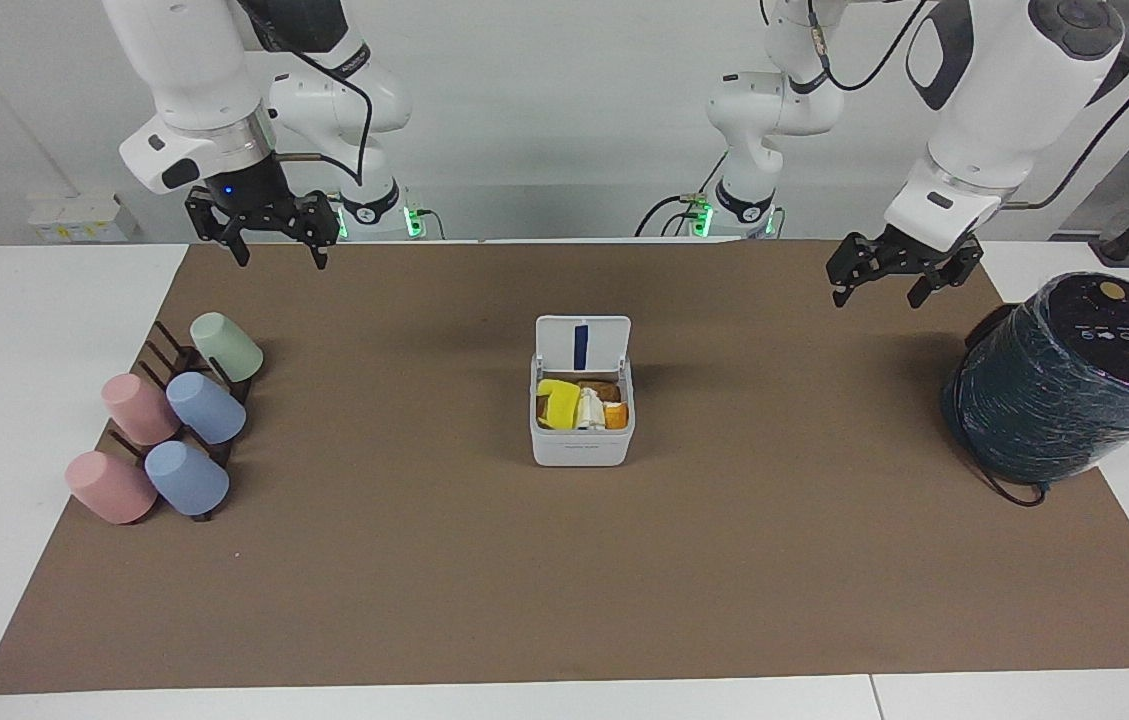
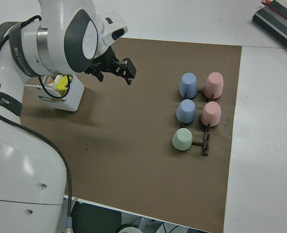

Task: Close trash can lid
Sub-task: 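Reach the left gripper toward the open lid of the trash can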

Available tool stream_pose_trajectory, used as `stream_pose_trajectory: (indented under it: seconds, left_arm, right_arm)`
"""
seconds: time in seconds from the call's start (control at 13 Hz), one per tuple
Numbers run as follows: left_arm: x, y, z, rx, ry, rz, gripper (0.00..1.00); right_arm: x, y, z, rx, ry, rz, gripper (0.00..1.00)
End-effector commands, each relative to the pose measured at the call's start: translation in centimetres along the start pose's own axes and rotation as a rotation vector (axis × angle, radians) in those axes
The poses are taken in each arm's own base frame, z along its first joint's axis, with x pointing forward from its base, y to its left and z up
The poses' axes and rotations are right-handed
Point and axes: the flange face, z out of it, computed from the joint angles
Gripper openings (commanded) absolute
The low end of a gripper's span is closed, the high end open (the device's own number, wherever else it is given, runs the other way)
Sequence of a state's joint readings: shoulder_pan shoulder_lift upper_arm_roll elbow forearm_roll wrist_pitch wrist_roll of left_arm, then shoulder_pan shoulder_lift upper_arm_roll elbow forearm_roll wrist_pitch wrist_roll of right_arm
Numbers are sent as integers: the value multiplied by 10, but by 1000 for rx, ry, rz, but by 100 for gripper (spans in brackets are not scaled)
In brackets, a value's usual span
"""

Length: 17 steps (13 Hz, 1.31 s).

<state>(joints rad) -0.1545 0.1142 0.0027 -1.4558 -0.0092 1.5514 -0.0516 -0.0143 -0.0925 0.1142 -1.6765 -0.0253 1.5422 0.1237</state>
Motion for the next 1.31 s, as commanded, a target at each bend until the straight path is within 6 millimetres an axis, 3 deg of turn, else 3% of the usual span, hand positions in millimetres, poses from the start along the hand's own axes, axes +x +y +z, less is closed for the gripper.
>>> stream_pose_trajectory:
  seconds: [0.0, 0.23, 0.54, 0.69, 0.77, 0.92, 1.08, 1.23]
  left_arm:
    - [-8, 5, -2, 21, 15, 4, 100]
    - [-10, 21, -1, 20, 14, 28, 100]
    - [-40, 99, 34, 5, 73, 1, 100]
    - [-56, 122, 48, -7, 67, 33, 100]
    - [-64, 135, 50, -22, 53, 46, 88]
    - [-81, 167, 55, -59, 32, -25, 46]
    - [-92, 196, 56, -77, 46, -45, 27]
    - [-101, 213, 60, -123, 50, -72, 16]
  right_arm:
    - [-6, 5, -5, 60, -32, -23, 100]
    - [-4, 7, -11, 82, -34, -19, 100]
    - [3, 12, -11, 64, -7, -28, 100]
    - [17, 15, -14, 42, 6, -46, 100]
    - [21, 15, -16, 39, 12, -47, 100]
    - [23, 17, -15, 27, 12, -43, 100]
    - [23, 14, -12, -1, 8, -51, 100]
    - [15, 14, -4, -7, -29, -48, 100]
